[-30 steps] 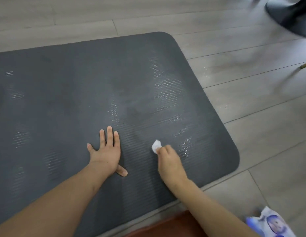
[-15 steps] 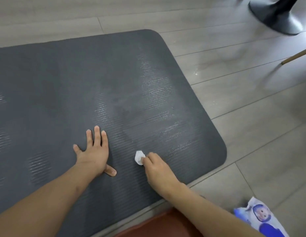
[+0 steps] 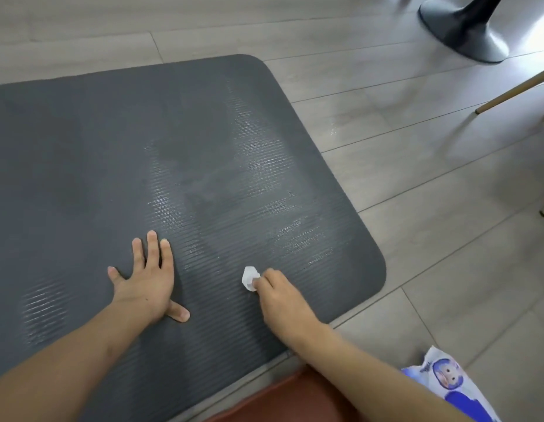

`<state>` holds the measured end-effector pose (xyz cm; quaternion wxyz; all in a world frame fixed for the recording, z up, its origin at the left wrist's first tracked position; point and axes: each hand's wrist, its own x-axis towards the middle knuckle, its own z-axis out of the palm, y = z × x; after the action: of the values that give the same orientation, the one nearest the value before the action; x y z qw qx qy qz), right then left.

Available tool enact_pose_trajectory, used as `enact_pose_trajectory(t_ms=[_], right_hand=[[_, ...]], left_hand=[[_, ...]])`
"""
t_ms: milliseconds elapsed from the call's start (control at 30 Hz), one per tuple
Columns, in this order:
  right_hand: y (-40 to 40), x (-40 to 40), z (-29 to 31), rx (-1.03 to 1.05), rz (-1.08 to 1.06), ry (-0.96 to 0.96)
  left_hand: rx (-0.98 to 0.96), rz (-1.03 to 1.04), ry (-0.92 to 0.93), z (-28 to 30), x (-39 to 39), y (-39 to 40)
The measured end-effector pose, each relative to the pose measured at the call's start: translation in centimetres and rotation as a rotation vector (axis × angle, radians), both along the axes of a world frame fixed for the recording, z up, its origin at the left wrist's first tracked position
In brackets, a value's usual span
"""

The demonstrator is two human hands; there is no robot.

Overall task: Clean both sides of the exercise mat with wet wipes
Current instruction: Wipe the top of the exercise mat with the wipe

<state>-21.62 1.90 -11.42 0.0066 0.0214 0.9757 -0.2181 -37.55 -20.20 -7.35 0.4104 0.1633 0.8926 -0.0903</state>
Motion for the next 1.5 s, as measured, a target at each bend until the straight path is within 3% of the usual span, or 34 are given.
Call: enact_pose_trajectory(t_ms=[67, 167, 267, 333, 433, 500, 633, 733, 833, 933, 967, 1033, 1167, 1233, 1300, 1400, 1433, 1500], right_hand=[[4.6, -1.9, 0.5, 0.076, -0.042, 0.073], [14.7, -5.0, 2.0, 0.144, -0.612, -0.006], [16.8, -6.1, 1.8, 0.127, -0.925, 0.024], [12.0, -6.6, 0.5, 0.115, -0.803, 0.063], [4.6, -6.2, -0.7, 0.061, -0.303, 0.051], [6.3, -7.0, -0.1, 0.076, -0.147, 0.055], [16.9, -8.8, 2.0, 0.109, -0.721, -0.043], [16.6, -8.6, 1.9, 0.137, -0.814, -0.001], [6.2, -6.9, 0.5, 0.068, -0.609, 0.071], [-4.4, -3.0, 0.0, -0.045, 0.008, -0.012], [-4.6, -2.6, 0.1, -0.061, 0.106, -0.016], [0.0, -3.6, -0.1, 0.009, 0.001, 0.073], [13.0, -4.8, 1.7, 0.118, -0.641, -0.024], [11.6, -4.5, 1.8, 0.127, -0.769, -0.003], [4.3, -3.2, 1.0, 0.069, -0.57, -0.013], [-3.7, 0.2, 0.2, -0.023, -0.095, -0.105], [-2.6, 0.2, 0.1, -0.008, -0.027, -0.085], [2.8, -0.8, 0.1, 0.096, -0.126, -0.063]], left_hand=[[0.003, -0.009, 0.011, 0.0, 0.0, 0.0], [-0.002, -0.004, 0.01, -0.1, 0.0, 0.0], [-0.005, -0.007, 0.014, -0.3, 0.1, 0.0], [-0.012, -0.003, 0.009, -0.1, 0.1, 0.1], [-0.005, 0.004, 0.001, 0.2, 0.1, 0.1], [-0.004, 0.007, -0.005, 0.3, 0.0, 0.1], [0.0, 0.005, -0.005, 0.3, 0.0, 0.2], [-0.005, 0.002, -0.012, 0.2, 0.0, 0.3], [-0.002, 0.013, -0.013, 0.3, 0.0, 0.2], [0.006, 0.01, -0.003, 0.4, 0.0, 0.0], [0.01, 0.015, -0.006, 0.4, 0.0, -0.1], [0.013, 0.015, -0.006, 0.3, 0.0, -0.1], [0.018, 0.021, -0.009, 0.1, -0.1, -0.1], [0.021, 0.021, -0.011, 0.0, -0.1, -0.1], [0.025, 0.022, -0.014, 0.1, -0.1, -0.1], [0.027, 0.027, -0.013, 0.3, -0.1, -0.3], [0.028, 0.027, -0.015, 0.3, 0.0, -0.3], [0.028, 0.022, -0.007, 0.1, 0.0, -0.2]])
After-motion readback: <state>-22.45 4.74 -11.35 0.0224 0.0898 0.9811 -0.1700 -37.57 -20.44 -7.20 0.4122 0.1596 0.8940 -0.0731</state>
